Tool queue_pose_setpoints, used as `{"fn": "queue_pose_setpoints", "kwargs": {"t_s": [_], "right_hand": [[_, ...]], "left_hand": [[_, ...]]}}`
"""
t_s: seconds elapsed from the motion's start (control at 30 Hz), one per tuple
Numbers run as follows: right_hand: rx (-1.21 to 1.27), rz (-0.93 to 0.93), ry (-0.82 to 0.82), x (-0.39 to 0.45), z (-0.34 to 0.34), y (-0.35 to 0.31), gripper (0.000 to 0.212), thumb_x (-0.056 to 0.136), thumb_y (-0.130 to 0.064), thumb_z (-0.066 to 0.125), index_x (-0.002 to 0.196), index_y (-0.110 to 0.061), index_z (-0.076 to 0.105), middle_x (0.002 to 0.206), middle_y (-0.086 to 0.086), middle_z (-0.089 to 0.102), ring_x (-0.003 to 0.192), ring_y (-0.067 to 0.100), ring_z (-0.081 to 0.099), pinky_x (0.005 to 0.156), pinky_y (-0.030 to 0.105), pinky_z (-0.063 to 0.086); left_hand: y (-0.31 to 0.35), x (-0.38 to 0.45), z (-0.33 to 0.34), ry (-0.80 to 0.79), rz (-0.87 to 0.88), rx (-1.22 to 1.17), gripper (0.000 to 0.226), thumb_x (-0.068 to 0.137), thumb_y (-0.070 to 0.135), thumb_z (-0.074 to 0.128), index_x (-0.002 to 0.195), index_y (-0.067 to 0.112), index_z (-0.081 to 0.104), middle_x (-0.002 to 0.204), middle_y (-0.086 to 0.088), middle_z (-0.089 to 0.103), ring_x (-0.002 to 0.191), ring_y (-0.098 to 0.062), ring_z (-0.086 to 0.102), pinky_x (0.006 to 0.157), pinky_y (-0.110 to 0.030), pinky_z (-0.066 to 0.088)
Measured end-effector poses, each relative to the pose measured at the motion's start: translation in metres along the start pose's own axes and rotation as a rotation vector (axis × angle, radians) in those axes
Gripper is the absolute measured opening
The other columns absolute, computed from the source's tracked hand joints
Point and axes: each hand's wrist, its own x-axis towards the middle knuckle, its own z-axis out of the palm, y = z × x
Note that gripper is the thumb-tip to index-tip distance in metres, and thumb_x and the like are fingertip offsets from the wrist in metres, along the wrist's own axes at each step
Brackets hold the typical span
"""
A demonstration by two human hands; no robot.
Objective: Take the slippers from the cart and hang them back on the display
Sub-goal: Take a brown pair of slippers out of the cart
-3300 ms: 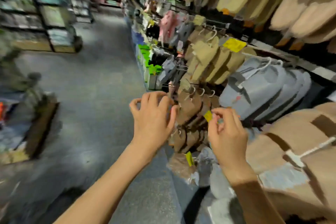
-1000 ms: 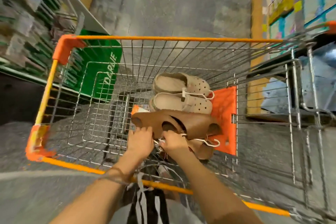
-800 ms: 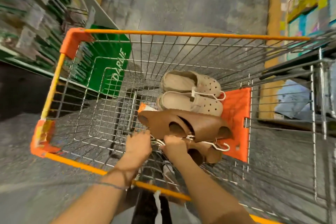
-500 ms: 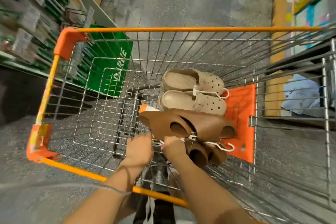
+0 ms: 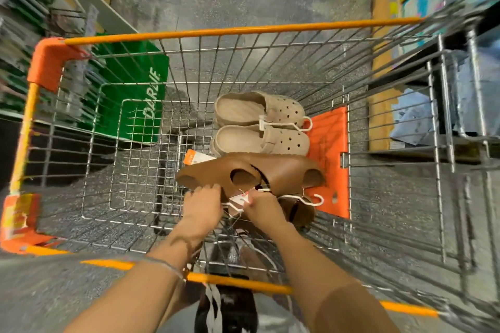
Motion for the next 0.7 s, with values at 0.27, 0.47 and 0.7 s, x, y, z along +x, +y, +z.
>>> {"fn": "queue_pose_setpoints", "kwargs": {"t_s": [0.27, 0.47, 0.7], "right_hand": [[0.024, -0.076, -0.047, -0.006, -0.019, 0.001, 0.014, 0.088, -0.017, 0.051, 0.077, -0.013, 0.042, 0.087, 0.021, 0.064, 0.083, 0.036, 0.059, 0.061, 0.031, 0.032], [-0.036, -0.026, 0.032, -0.033, -0.049, 0.026, 0.020, 0.084, -0.022, 0.054, 0.070, -0.015, 0.040, 0.076, 0.013, 0.064, 0.075, 0.033, 0.057, 0.058, 0.032, 0.031], [-0.099, -0.238, 0.122, -0.050, -0.093, -0.014, 0.011, 0.087, -0.023, 0.049, 0.081, -0.014, 0.051, 0.084, 0.012, 0.066, 0.079, 0.032, 0.061, 0.062, 0.034, 0.040]], "left_hand": [[-0.013, -0.002, 0.004, -0.032, -0.009, -0.008, 0.031, 0.092, 0.016, 0.044, 0.123, 0.013, 0.048, 0.120, -0.006, 0.059, 0.109, -0.024, 0.056, 0.095, -0.039, 0.041], [-0.006, -0.003, 0.001, -0.015, 0.014, -0.001, 0.032, 0.091, 0.017, 0.045, 0.123, 0.014, 0.050, 0.118, -0.006, 0.061, 0.107, -0.025, 0.058, 0.093, -0.038, 0.042], [0.018, -0.019, -0.045, 0.163, 0.152, 0.034, 0.037, 0.093, 0.025, 0.044, 0.127, 0.012, 0.044, 0.124, -0.008, 0.053, 0.116, -0.027, 0.049, 0.096, -0.040, 0.041]]}}
